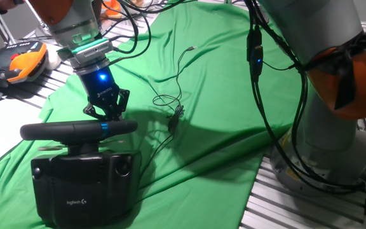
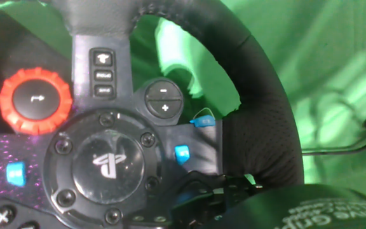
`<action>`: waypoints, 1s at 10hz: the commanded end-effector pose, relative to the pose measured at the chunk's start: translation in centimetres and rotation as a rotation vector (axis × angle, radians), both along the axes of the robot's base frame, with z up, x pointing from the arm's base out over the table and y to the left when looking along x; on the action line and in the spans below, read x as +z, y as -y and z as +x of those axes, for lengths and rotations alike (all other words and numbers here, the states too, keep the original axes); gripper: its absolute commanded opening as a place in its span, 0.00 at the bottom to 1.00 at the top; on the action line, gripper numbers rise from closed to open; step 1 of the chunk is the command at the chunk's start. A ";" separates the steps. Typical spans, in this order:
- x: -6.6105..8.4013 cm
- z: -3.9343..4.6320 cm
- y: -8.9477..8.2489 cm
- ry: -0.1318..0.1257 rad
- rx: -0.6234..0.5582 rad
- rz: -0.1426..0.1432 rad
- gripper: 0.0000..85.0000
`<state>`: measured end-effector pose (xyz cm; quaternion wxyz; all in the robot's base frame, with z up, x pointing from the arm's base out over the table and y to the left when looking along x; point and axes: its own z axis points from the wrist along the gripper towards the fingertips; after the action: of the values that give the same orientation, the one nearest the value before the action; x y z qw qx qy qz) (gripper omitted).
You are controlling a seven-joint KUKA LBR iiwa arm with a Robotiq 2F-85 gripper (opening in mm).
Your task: Rotate the steering wheel 90 degrees counterclockwise
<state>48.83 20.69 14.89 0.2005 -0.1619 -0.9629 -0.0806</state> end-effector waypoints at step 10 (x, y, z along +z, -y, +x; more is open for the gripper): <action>-0.8 1.06 -0.4 0.051 0.028 0.008 0.00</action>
<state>49.91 21.12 14.07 0.1777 -0.1449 -0.9696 -0.0859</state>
